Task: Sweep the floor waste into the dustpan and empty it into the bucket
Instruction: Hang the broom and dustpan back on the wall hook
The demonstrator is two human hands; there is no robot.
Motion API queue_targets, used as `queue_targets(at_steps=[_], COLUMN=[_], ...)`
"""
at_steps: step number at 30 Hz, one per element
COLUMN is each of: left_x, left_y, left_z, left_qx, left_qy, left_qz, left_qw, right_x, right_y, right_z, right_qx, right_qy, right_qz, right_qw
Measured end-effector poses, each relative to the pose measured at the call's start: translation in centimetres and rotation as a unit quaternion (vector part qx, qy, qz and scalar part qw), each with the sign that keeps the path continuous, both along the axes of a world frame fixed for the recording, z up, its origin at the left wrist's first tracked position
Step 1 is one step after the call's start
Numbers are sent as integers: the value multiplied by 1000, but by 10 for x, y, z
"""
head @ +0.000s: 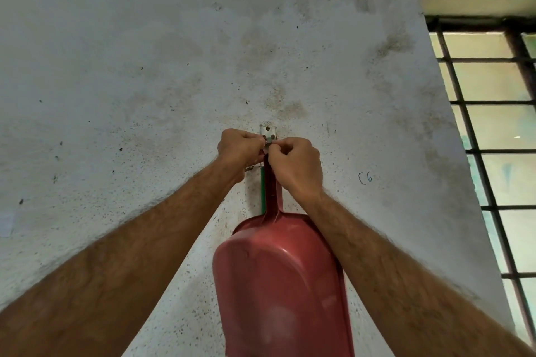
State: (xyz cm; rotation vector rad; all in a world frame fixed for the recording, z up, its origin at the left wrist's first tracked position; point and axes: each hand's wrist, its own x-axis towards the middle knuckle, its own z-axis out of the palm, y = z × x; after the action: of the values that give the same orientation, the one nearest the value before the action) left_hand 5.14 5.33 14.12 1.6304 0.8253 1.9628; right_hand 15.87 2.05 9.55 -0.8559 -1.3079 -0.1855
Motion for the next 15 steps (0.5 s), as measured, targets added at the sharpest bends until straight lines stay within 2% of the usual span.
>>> queue_targets(at_steps=[6, 10, 15], left_x=[-1, -1, 2], left_y=[-5, -14, -15], left_z=[0, -6, -15], left_qx=[40, 60, 78], left_qy=[65, 107, 99], left_qz=[65, 86, 96], left_qw=[995, 989, 987], right_x=[12, 27, 30], right_y=[-6, -1, 3], right_z=[-8, -8, -18], right_qx=[-34, -50, -38], right_qy=[-110, -111, -96], right_qz=[-14, 41, 63], right_qw=[993, 992, 993])
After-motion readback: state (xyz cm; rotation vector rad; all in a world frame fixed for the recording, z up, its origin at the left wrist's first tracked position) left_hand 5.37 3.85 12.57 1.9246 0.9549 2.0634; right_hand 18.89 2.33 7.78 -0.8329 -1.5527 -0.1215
